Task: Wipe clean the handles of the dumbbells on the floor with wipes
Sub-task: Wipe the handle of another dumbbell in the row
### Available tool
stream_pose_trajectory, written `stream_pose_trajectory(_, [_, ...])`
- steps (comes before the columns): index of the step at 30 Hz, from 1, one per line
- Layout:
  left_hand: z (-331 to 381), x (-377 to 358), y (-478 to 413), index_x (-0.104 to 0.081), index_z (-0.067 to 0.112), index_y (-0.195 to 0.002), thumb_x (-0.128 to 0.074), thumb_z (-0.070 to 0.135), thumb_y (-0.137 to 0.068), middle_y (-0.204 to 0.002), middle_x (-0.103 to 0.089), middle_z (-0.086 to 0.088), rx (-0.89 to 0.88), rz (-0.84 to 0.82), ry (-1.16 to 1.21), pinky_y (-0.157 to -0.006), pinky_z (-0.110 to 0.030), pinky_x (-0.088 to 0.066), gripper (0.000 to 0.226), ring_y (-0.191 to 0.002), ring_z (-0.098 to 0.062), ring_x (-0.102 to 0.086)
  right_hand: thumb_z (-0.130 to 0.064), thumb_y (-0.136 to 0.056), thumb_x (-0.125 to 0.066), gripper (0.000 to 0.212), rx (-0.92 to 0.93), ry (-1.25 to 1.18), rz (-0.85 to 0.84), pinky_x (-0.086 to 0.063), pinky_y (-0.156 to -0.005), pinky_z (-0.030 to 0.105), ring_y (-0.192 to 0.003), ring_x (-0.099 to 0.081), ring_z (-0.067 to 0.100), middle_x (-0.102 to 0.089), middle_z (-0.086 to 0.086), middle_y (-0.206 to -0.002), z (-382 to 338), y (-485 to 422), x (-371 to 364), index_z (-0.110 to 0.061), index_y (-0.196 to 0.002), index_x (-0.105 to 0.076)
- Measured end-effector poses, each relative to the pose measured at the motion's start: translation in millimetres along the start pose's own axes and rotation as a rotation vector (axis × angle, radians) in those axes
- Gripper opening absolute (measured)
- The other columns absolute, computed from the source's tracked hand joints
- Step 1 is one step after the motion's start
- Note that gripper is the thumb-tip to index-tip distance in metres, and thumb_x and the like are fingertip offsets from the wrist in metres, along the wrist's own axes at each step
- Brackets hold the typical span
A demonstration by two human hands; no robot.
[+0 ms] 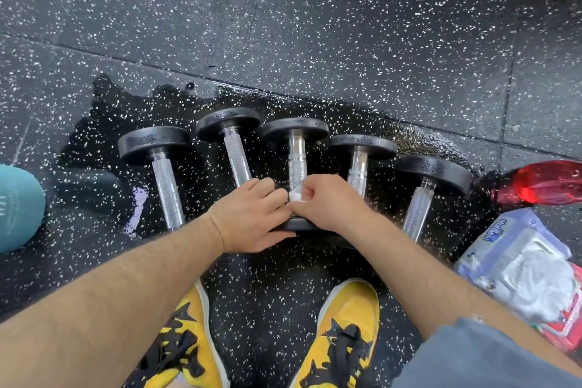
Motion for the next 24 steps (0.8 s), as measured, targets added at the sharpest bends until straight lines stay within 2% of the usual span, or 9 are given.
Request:
stream_pose_trajectory(5, [-1,-1,-4,-0.065,0.014,-0.083,-0.056,0.060,-0.097,-0.086,-0.052,-0.003,0.033,0.003,0.031,-0.068,-0.035,-0.038,0.050,-0.079,-0.023,-0.037,-0.044,-0.086,-0.072,0.036,-0.083,0.136,-0.183,-0.039,-0.056,0.028,-0.061,-0.047,0.016,-0.052,-0.002,-0.068,8,-5,16,-0.015,-0.074,-0.055])
stream_pose_trajectory(10, [-1,-2,-2,-0.063,0.013,-0.086,-0.060,0.058,-0.094,-0.084,-0.050,-0.003,0.009,0.012,0.036,-0.066,-0.034,-0.038,0.046,-0.077,-0.022,-0.036,-0.056,-0.083,-0.074,0.051,-0.091,0.182,-0.199,-0.033,-0.051,0.027,-0.057,-0.044,0.015,-0.047,-0.003,-0.064,-2,-9,12,-0.016,-0.068,-0.046])
stream_pose_trajectory(13, [-1,-2,-2,-0.066,0.013,-0.085,-0.059,0.059,-0.094,-0.085,-0.051,-0.003,0.011,0.003,0.026,-0.067,-0.034,-0.038,0.047,-0.078,-0.022,-0.036,-0.043,-0.092,-0.069,0.036,-0.098,0.252,-0.187,-0.035,-0.052,0.027,-0.066,-0.052,0.018,-0.052,-0.001,-0.072,-2,-10,10,-0.012,-0.079,-0.056])
stream_pose_trajectory(16, [-1,-2,-2,-0.066,0.014,-0.082,-0.055,0.059,-0.097,-0.084,-0.051,-0.002,0.013,-0.002,0.017,-0.067,-0.033,-0.038,0.049,-0.079,-0.021,-0.034,-0.031,-0.101,-0.057,0.027,-0.070,0.289,-0.203,-0.041,-0.062,0.028,-0.077,-0.056,0.021,-0.058,0.004,-0.081,3,-9,8,-0.007,-0.091,-0.065])
stream_pose_trajectory(17, [-1,-2,-2,-0.066,0.014,-0.081,-0.053,0.059,-0.097,-0.084,-0.051,-0.001,0.011,-0.002,0.015,-0.067,-0.033,-0.039,0.050,-0.079,-0.021,-0.035,-0.031,-0.101,-0.056,0.027,-0.065,0.275,-0.204,-0.041,-0.063,0.028,-0.074,-0.053,0.021,-0.056,0.004,-0.078,6,-8,8,-0.009,-0.088,-0.064])
stream_pose_trajectory(20, [0,-2,-2,-0.066,0.015,-0.081,-0.050,0.060,-0.098,-0.084,-0.051,-0.001,0.010,0.005,0.006,-0.067,-0.032,-0.037,0.050,-0.078,-0.021,-0.038,-0.027,-0.098,-0.056,0.032,-0.058,0.345,-0.224,-0.032,-0.053,0.028,-0.060,-0.037,0.018,-0.039,0.001,-0.063,3,-6,14,-0.013,-0.070,-0.049])
stream_pose_trajectory(21, [0,-2,-2,-0.066,0.015,-0.082,-0.049,0.060,-0.098,-0.085,-0.051,-0.001,0.008,0.003,0.002,-0.068,-0.032,-0.036,0.050,-0.078,-0.021,-0.038,-0.029,-0.096,-0.059,0.032,-0.054,0.332,-0.216,-0.031,-0.053,0.028,-0.061,-0.037,0.018,-0.040,0.000,-0.064,0,-7,15,-0.013,-0.070,-0.049])
stream_pose_trajectory(24, [0,-1,-2,-0.067,0.015,-0.083,-0.048,0.059,-0.098,-0.084,-0.051,-0.001,0.008,0.006,-0.015,-0.069,-0.032,-0.031,0.050,-0.078,-0.021,-0.036,-0.046,-0.089,-0.068,0.037,-0.024,0.267,-0.153,-0.038,-0.055,0.027,-0.071,-0.053,0.019,-0.056,-0.001,-0.073,-8,-7,11,-0.013,-0.076,-0.057])
Point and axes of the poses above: each hand's wrist, its own y-axis away from the middle knuckle, its own x-axis out of the back of the hand, z = x × y, the point moved 5 cm from there along -y, towards the middle knuckle
